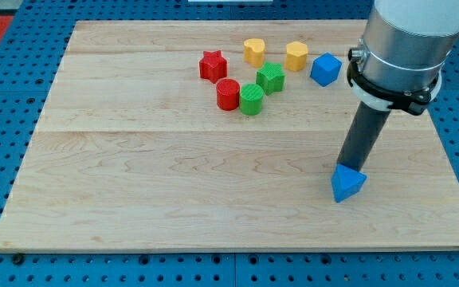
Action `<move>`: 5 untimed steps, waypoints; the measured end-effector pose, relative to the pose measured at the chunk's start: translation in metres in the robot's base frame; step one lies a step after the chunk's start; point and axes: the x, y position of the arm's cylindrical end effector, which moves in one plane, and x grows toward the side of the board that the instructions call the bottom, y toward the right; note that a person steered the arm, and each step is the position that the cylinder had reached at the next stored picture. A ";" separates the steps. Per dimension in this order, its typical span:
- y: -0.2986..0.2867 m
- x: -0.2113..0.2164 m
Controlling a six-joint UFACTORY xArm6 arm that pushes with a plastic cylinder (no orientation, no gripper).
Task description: Move the green circle parallel left to blue triangle
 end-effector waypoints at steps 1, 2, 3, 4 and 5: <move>0.005 -0.011; 0.007 -0.021; 0.007 -0.021; 0.008 -0.029; 0.009 -0.041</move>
